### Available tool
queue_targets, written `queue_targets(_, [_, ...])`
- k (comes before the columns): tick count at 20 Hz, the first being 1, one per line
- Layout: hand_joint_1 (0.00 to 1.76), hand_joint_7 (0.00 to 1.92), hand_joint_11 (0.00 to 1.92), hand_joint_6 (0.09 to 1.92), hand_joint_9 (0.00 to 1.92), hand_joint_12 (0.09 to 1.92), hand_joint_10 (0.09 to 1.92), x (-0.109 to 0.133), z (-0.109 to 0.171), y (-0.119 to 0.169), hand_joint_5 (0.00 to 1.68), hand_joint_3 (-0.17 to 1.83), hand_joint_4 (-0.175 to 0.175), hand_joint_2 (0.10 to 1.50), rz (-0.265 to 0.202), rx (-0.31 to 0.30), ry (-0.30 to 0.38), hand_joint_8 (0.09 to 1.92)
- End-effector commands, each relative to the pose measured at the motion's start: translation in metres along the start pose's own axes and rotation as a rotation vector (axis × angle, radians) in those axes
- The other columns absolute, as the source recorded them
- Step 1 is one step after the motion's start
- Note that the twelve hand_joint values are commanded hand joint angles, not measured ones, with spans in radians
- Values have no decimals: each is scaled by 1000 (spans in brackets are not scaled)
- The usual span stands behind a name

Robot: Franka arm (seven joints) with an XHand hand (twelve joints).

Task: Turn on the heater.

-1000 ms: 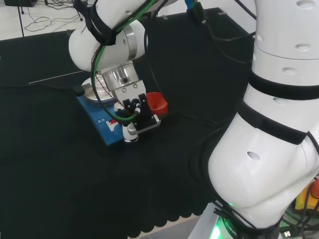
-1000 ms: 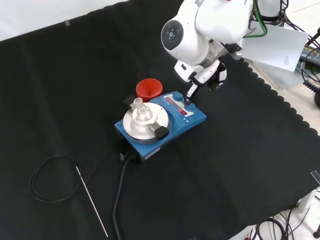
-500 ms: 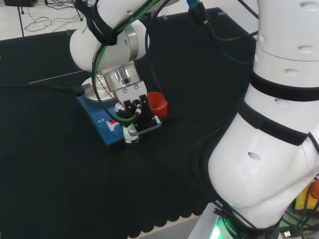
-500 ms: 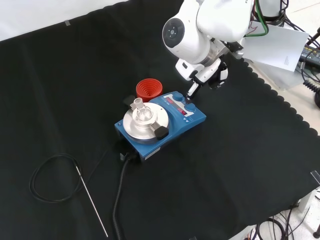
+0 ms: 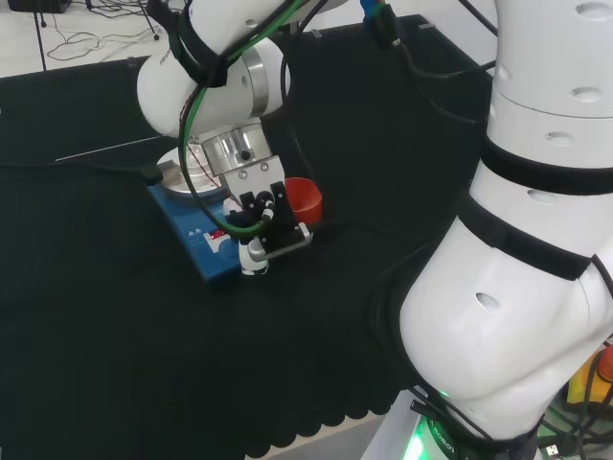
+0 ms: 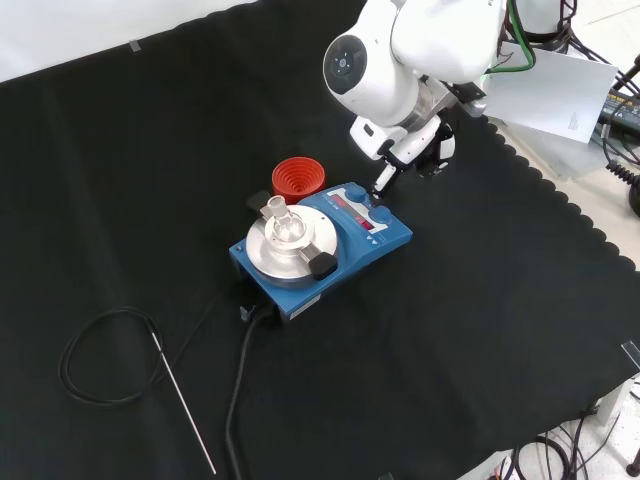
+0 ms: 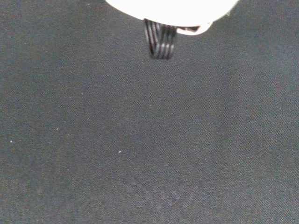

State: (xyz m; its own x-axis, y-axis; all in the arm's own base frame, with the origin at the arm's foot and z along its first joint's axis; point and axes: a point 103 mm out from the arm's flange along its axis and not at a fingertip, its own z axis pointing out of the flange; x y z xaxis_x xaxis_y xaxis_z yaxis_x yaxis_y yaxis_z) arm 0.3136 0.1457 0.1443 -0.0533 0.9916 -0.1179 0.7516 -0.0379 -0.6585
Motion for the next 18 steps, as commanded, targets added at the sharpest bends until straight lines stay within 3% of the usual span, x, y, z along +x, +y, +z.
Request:
queue_targets(1, [1400, 1544, 1448, 418, 1692, 1391, 1464, 4, 1, 0, 300, 1026, -30, 663, 0, 5, -10, 1528])
queue_targets(18, [1398, 1544, 1447, 447, 1689, 1394, 1465, 8, 5, 4, 298, 1039, -29, 657, -11, 17, -23, 1528])
